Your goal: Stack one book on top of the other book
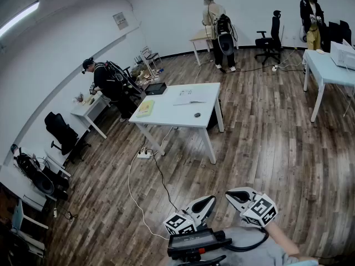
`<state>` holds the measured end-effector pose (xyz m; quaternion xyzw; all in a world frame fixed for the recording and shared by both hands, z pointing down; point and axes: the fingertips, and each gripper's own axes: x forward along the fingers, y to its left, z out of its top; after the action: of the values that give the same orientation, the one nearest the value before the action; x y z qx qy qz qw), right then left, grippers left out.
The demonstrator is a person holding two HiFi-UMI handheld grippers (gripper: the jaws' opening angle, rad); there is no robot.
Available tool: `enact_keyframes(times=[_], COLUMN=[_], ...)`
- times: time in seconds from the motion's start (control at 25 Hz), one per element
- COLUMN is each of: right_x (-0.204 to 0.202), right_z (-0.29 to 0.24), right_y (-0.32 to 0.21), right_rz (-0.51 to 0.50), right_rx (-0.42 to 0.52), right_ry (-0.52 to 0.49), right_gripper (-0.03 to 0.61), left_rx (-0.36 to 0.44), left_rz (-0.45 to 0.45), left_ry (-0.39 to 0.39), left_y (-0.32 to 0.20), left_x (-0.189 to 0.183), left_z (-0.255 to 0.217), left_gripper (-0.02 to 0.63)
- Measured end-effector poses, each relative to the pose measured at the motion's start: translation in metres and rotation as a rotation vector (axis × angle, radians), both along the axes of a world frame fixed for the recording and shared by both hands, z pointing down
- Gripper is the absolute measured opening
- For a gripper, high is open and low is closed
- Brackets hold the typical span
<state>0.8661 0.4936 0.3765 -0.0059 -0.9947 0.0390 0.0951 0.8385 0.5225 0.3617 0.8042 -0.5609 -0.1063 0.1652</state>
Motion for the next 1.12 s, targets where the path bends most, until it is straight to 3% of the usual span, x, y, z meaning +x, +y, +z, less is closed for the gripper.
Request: enact_keyframes(times=[0.84,1.12], right_x=[-0.014,-0.037], right_z=[0.003,-0.006], right_y=[-0.001,0.0], right_rz=[-0.007,-0.039], right_rx=[-0.02,-0.068], right_ry=[0.011,-0.058], right_gripper=[0.028,0.031], left_rx=[-0.016,-0.014], left_rz=[-0.008,-0.022], left_ry=[0.022,0.06], left_y=[-0.001,-0.005], left_x=[-0.013,-0.034], left_z=[0.002,0.004], left_gripper=[0.02,0.02])
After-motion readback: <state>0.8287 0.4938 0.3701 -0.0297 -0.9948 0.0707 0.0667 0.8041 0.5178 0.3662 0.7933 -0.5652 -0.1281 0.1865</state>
